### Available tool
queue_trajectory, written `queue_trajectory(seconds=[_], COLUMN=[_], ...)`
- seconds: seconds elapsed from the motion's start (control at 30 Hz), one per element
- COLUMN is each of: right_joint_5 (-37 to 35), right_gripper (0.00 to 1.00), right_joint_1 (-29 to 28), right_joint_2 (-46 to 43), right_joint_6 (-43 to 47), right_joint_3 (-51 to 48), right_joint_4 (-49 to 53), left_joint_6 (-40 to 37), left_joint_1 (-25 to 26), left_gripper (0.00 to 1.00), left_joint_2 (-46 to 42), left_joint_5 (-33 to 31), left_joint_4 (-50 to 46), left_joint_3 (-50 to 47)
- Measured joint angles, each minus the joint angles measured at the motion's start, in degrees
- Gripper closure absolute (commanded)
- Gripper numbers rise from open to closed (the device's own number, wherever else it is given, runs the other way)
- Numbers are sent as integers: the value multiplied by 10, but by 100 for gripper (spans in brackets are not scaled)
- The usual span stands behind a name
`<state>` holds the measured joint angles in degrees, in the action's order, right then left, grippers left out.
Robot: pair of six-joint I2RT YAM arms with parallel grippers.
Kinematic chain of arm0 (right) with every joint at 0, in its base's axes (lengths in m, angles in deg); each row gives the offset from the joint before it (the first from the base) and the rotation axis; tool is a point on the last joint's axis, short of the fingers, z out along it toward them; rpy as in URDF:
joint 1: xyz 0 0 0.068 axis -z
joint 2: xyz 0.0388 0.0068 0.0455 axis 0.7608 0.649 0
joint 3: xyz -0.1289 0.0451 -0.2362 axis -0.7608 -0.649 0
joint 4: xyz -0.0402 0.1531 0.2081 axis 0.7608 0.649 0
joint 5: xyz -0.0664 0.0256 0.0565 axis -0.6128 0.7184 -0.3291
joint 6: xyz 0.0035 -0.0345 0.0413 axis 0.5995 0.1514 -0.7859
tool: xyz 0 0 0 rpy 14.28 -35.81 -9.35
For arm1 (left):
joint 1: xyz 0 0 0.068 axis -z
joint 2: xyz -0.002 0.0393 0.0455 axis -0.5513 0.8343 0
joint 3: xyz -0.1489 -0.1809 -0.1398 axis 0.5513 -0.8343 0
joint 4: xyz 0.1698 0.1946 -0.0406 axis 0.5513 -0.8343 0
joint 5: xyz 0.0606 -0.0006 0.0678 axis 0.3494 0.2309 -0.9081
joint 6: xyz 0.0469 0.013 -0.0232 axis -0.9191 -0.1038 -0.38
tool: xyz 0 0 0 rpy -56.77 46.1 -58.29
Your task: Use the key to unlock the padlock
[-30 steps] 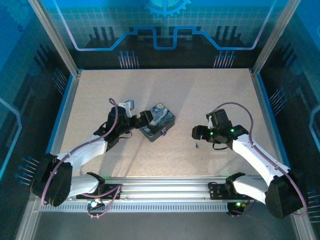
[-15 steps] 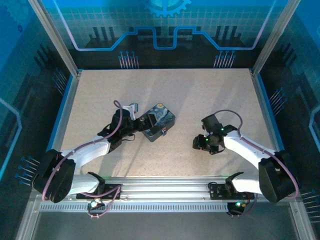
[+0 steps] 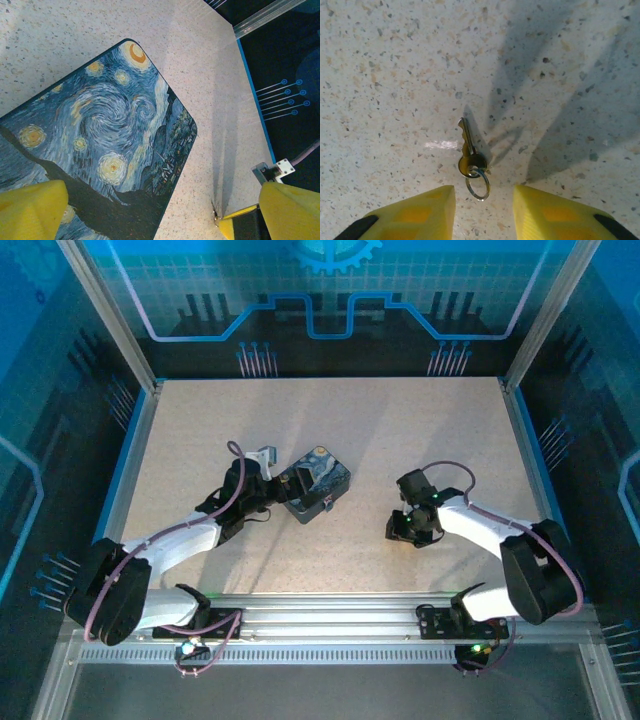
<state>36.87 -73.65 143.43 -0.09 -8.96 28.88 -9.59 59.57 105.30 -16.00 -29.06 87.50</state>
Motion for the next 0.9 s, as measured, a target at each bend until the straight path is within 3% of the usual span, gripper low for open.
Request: queue_trajectory(seconds=[0.63,0.9], right_joint_5=[-9,-19], right_gripper=[77,88], right_joint_1=[-3,-13], right_joint_2=[19,28], right_joint_6=[0,-4], right_joint_3=[7,16], right_joint_4=[-2,1], left_joint_6=[0,0], left_joint_1=[0,0], left_gripper=[1,1], left_joint_2=[0,0], left_joint_5=[0,-5], left_joint_4=[0,0], left_joint_3=[-1,-8])
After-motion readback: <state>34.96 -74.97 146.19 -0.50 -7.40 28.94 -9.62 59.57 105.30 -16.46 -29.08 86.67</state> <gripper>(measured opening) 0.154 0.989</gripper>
